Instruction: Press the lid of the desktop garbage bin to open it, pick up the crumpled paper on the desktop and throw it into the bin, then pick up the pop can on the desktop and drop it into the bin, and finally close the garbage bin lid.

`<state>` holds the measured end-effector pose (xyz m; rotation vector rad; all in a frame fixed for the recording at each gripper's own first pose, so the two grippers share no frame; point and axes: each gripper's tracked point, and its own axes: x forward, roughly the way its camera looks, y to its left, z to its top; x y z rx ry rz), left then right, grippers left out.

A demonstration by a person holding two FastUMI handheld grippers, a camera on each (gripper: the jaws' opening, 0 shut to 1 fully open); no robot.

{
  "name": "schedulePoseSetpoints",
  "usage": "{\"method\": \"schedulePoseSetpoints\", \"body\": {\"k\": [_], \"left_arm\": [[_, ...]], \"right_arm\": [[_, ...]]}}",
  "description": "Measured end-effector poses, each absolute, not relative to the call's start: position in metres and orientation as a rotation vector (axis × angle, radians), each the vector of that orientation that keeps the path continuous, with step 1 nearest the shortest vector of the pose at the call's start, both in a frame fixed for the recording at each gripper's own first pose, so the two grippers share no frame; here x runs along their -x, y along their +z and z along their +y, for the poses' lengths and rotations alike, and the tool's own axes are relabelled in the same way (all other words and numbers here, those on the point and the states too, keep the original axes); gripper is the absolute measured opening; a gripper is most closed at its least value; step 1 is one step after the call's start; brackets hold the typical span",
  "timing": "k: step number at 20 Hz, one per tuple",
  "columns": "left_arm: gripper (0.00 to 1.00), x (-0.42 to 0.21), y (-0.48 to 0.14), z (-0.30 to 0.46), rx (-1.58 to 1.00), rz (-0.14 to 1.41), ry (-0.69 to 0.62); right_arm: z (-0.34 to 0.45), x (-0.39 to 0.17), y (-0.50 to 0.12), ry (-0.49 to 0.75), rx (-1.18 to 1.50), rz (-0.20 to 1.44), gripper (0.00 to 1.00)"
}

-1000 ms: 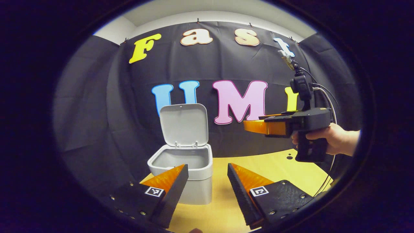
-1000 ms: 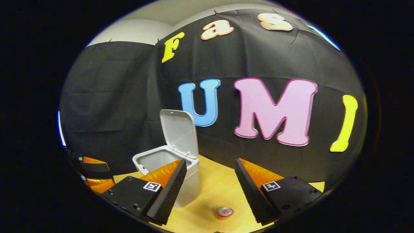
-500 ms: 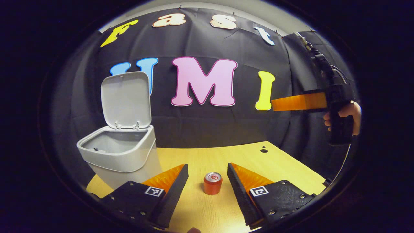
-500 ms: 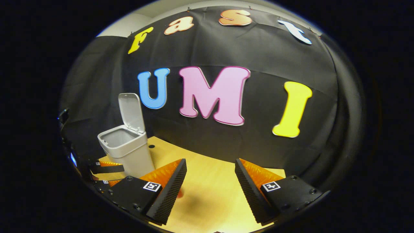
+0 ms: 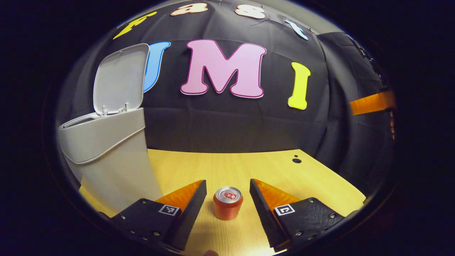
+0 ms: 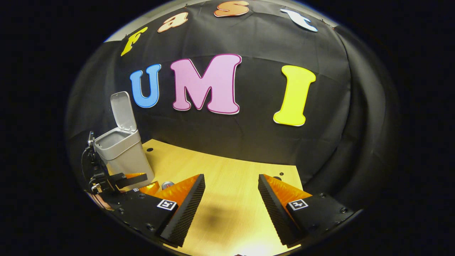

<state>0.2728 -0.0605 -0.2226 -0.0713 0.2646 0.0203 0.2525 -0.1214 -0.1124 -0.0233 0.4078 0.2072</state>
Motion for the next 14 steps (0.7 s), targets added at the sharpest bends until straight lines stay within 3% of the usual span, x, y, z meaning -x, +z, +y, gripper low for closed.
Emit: {"method": "schedulePoseSetpoints", "body": {"k": [14], "left_arm": [[0.82, -0.329, -0.286, -0.068, 0.007, 0.342, 0.003]], "right_arm": [[-0.111, -0.262, -0.146, 0.244, 0.036, 0.481, 0.97]]}}
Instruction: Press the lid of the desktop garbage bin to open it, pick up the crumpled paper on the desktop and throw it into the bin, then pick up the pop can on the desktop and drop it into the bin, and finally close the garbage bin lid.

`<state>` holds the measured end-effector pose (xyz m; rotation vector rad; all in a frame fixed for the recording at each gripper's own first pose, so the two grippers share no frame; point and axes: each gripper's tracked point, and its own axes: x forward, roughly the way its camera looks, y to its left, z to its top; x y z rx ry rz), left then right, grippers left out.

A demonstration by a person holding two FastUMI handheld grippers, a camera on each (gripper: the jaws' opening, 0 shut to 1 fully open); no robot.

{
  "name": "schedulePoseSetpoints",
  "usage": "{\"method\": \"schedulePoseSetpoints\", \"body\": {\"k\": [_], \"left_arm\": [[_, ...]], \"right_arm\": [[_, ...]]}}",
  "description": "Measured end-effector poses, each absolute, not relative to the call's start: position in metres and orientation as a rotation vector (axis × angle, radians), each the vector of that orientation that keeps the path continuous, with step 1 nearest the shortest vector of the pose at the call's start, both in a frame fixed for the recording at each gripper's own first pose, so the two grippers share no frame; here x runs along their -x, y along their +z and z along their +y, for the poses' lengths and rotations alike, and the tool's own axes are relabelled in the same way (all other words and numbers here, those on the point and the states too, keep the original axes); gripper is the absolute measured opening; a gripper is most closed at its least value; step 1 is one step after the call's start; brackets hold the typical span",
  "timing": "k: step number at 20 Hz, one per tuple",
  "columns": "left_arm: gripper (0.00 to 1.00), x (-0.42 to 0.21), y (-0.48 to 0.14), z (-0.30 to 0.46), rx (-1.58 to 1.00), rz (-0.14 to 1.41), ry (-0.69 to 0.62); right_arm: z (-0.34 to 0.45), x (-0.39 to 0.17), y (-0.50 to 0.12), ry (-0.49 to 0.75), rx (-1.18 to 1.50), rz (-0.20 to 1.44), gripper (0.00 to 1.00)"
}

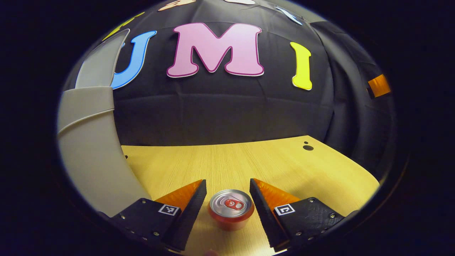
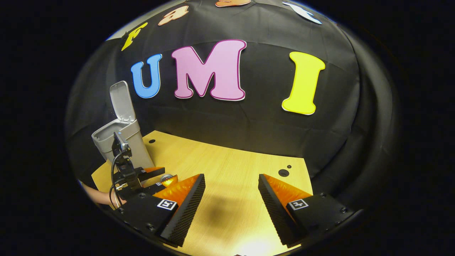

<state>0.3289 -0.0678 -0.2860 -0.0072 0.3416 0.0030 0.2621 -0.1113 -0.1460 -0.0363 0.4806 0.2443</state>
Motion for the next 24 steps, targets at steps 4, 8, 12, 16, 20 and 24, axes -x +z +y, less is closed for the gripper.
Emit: {"method": "schedulePoseSetpoints", "body": {"k": [4, 8, 12, 16, 20, 24], "left_arm": [[0.86, -0.328, -0.308, -0.071, -0.013, 0.393, -0.012], [0.86, -0.325, -0.319, -0.073, 0.005, 0.419, -0.011], [0.86, -0.320, -0.332, -0.069, 0.006, 0.465, 0.009], [0.86, -0.319, -0.332, -0.070, -0.006, 0.481, -0.008], [0.86, -0.314, -0.330, -0.073, -0.017, 0.494, -0.031], [0.85, -0.311, -0.315, -0.073, -0.044, 0.475, -0.050]], "right_arm": [[-0.112, -0.261, -0.153, 0.243, 0.031, 0.501, 0.98], [-0.113, -0.258, -0.158, 0.238, 0.028, 0.516, 0.98], [-0.117, -0.253, -0.157, 0.229, 0.032, 0.518, 0.97], [-0.120, -0.251, -0.158, 0.215, 0.024, 0.525, 0.97], [-0.123, -0.249, -0.158, 0.210, 0.024, 0.522, 0.97], [-0.122, -0.247, -0.157, 0.212, 0.017, 0.521, 0.97]]}}
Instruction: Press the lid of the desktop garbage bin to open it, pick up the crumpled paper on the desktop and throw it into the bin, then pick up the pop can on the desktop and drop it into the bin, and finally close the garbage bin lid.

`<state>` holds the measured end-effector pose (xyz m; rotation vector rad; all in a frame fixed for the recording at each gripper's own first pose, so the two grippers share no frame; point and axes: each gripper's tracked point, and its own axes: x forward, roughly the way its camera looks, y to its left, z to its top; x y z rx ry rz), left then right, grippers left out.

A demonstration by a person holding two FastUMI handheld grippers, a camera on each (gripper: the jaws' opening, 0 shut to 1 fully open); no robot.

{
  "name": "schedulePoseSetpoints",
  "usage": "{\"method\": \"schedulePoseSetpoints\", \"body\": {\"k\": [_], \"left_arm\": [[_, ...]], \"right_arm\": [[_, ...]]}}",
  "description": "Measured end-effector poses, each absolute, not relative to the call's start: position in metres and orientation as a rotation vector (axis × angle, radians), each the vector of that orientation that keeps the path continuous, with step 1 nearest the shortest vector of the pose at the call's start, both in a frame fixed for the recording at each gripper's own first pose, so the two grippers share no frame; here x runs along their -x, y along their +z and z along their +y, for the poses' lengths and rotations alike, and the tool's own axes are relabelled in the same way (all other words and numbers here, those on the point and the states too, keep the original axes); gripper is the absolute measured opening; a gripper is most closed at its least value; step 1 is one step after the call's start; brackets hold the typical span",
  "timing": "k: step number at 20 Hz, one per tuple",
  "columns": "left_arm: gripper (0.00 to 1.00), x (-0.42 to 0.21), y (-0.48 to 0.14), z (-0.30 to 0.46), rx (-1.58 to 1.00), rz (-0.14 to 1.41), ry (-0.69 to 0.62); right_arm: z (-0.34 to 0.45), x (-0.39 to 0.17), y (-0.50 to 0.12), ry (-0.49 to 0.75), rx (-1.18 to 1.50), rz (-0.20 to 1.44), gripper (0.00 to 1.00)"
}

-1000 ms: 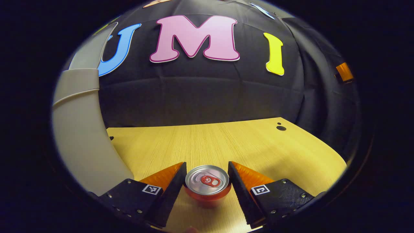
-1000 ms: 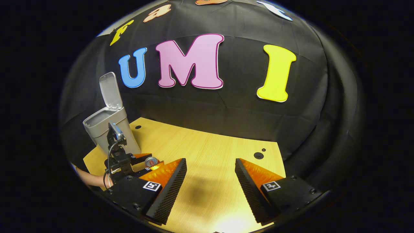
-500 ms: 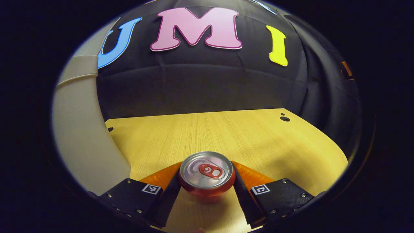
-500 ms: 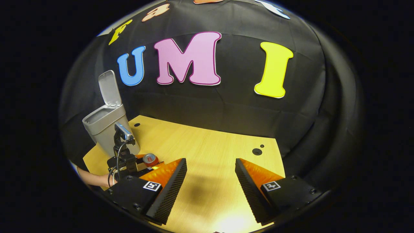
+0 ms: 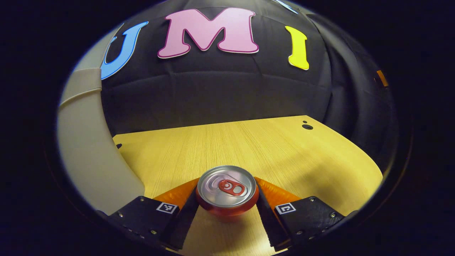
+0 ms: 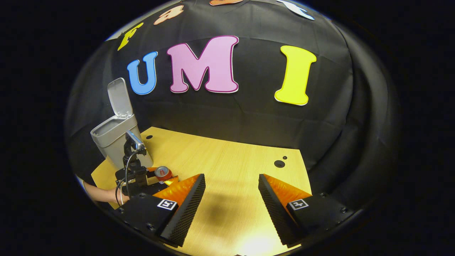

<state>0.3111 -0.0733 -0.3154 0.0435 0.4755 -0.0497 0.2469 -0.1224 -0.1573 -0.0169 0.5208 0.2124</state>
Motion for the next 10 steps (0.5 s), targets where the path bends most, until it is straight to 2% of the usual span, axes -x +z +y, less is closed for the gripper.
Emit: {"method": "schedulePoseSetpoints", "body": {"k": [4, 10], "left_arm": [[0.85, -0.303, -0.276, -0.069, -0.060, 0.432, -0.047], [0.84, -0.288, -0.152, -0.048, -0.056, 0.292, -0.030]], "right_arm": [[-0.118, -0.245, -0.154, 0.223, 0.001, 0.504, 0.97], [-0.103, -0.237, -0.137, 0.237, -0.015, 0.467, 0.97]]}}
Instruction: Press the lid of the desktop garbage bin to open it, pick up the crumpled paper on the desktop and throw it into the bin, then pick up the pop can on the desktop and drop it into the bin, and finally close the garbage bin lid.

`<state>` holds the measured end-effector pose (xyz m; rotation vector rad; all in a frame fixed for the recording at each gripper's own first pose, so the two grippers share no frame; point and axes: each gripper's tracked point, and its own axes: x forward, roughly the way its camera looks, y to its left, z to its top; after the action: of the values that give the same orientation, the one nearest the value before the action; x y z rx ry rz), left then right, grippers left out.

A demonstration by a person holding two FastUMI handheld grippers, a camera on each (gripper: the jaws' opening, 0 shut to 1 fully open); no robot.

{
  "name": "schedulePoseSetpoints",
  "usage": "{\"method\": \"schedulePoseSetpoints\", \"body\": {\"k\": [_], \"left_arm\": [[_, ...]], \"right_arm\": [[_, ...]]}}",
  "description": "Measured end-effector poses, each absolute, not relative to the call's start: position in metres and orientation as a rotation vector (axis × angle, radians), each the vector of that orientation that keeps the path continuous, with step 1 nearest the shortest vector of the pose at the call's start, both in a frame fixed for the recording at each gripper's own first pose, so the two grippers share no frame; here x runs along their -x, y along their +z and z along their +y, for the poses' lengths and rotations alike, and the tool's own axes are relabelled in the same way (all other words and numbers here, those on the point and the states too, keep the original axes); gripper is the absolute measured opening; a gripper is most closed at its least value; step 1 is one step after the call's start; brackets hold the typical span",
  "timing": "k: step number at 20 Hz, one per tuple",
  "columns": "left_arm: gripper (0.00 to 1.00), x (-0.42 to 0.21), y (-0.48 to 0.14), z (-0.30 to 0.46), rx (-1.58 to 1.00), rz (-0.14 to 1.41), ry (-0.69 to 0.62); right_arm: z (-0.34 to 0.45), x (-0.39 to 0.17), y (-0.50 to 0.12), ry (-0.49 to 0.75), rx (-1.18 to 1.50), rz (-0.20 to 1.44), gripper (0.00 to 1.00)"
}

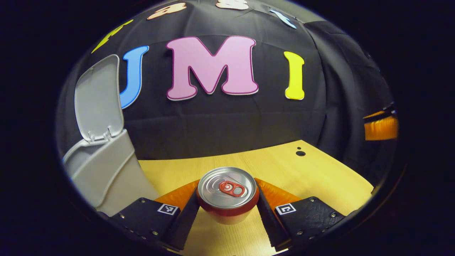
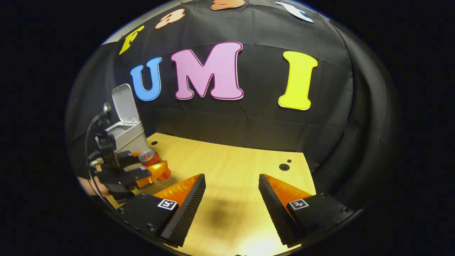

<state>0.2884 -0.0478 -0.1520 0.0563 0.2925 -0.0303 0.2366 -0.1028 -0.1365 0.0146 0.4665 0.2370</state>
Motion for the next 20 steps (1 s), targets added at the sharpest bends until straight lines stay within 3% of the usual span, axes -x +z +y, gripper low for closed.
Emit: {"method": "schedulePoseSetpoints", "body": {"k": [4, 9, 14, 20], "left_arm": [[0.83, -0.283, -0.057, -0.006, -0.097, 0.180, 0.023], [0.83, -0.265, -0.003, 0.061, -0.112, 0.142, 0.123], [0.83, -0.231, -0.007, 0.128, -0.125, 0.140, 0.237], [0.84, -0.212, -0.065, 0.179, -0.124, 0.209, 0.302]], "right_arm": [[-0.082, -0.231, -0.127, 0.247, -0.033, 0.443, 0.97], [-0.057, -0.226, -0.114, 0.268, -0.037, 0.407, 0.97], [-0.034, -0.220, -0.107, 0.294, -0.023, 0.392, 0.97], [-0.023, -0.212, -0.108, 0.297, -0.018, 0.403, 0.97]]}}
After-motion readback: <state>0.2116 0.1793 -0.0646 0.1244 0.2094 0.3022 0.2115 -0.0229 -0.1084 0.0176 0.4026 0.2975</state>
